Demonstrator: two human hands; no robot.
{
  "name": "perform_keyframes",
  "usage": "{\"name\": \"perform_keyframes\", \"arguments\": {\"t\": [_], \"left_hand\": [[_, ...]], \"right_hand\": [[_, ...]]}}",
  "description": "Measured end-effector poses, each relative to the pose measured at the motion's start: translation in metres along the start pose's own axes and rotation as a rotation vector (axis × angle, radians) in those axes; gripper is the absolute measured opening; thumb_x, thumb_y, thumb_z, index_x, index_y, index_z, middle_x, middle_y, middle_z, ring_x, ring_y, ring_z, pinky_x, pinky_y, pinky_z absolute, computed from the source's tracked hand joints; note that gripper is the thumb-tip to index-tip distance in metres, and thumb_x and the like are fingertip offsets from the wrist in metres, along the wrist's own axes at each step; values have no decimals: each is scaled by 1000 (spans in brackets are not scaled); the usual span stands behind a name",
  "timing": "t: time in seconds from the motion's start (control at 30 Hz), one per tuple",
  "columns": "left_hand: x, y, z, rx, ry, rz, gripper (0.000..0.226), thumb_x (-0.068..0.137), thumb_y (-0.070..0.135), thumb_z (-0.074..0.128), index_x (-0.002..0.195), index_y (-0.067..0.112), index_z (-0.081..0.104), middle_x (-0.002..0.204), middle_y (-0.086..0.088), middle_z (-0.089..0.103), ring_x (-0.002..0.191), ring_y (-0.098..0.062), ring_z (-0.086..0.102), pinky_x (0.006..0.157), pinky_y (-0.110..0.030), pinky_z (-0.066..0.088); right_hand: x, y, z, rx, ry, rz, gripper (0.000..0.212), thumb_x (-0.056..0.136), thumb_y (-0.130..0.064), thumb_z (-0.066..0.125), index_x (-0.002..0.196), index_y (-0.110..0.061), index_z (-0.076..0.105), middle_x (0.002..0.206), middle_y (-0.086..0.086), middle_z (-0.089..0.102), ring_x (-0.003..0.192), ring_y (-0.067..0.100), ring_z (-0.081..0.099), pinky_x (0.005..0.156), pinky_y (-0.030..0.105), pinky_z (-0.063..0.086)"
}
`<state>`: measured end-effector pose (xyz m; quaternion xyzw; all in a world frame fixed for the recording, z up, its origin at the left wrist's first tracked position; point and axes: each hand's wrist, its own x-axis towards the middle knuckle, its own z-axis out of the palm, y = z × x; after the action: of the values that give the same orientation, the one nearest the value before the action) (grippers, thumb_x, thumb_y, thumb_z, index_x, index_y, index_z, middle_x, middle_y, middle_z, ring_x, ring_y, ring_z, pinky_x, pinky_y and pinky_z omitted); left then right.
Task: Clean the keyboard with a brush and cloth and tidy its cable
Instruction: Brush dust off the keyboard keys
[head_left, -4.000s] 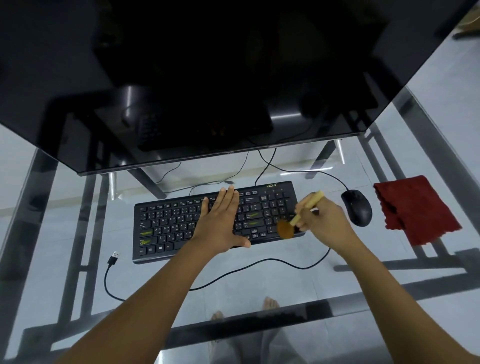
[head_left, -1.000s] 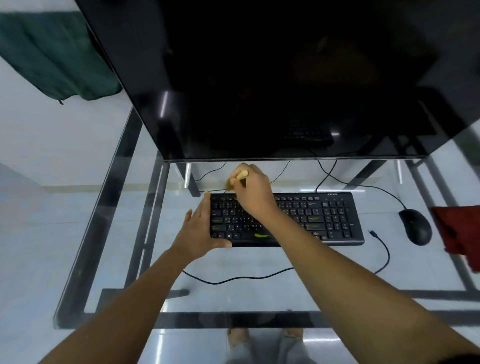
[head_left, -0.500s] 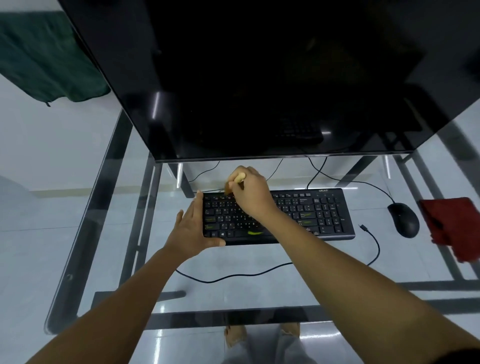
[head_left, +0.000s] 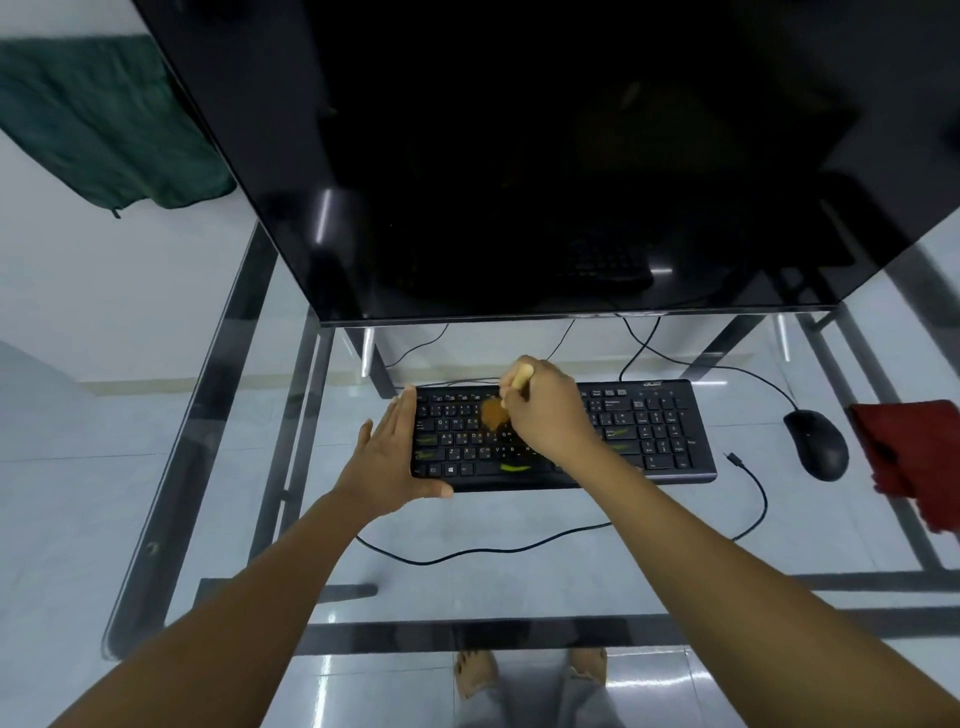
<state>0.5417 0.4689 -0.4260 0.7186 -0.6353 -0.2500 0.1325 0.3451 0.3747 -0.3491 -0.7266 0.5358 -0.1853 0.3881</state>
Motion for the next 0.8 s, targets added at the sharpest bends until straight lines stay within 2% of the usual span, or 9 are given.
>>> {"name": "perform_keyframes", "arguments": {"t": [0.13,0.23,0.27,0.4,0.53,0.57,0.63,0.7,0.8], "left_hand": [[-1,-7,-3,36,-55,11,140,57,59,82,151,20,-15,162,-1,7,149,-15,4,119,-48,0],[0,-8,-7,49,-78,12,140,57,58,82,150,21,-17,162,0,8,149,-13,1,120,-48,0],[0,-8,-7,54,-83,11,140,58,58,82,150,21,-17,162,0,9,149,-14,1,121,-48,-1],[0,-9,-9,54,-86,18,141,58,60,81,151,19,-17,162,-1,7,149,-15,1,121,-46,0],[-2,-12,-7,14,-70,23,140,58,59,81,151,19,-16,162,-1,8,149,-16,1,121,-48,1],[-2,-13,-7,1,-70,25,140,58,59,81,151,19,-15,162,-1,7,149,-15,0,121,-47,1],[-2,-14,-7,-14,-71,29,141,57,61,81,152,19,-15,162,-1,8,149,-14,0,121,-46,1],[-2,-16,-7,-17,-66,34,141,57,62,81,152,19,-15,162,-1,9,149,-14,0,121,-47,1],[-3,-16,-7,-32,-69,32,140,58,60,82,151,20,-15,162,1,6,149,-13,-1,121,-49,0]], "right_hand": [[-11,4,-1,149,-329,121,10,93,-9,57,90,-13,65,84,5,74,73,13,72,72,28,60],[-10,4,0,188,25,97,13,92,-8,57,84,-16,64,85,3,72,77,16,71,75,38,61],[-10,3,2,237,36,93,14,92,-7,57,82,-16,63,85,3,71,77,17,71,76,39,61],[-19,-11,14,111,-428,81,12,89,-7,58,85,-14,66,79,3,73,72,16,72,71,35,62],[-9,-13,17,82,-48,50,12,92,-11,56,84,-14,65,69,-7,68,57,0,63,57,19,52],[-8,-17,17,133,-55,57,11,91,-12,57,85,-14,65,70,-6,68,59,2,64,59,20,55],[-10,-20,21,177,-294,115,9,91,-14,58,86,-15,65,76,2,71,70,14,71,70,31,61],[-10,-16,24,28,-361,115,7,91,-18,59,88,-15,65,79,2,70,72,18,71,69,35,61],[-2,-7,19,28,5,142,10,94,-21,58,93,-12,63,73,-3,63,60,10,60,53,25,51]]}}
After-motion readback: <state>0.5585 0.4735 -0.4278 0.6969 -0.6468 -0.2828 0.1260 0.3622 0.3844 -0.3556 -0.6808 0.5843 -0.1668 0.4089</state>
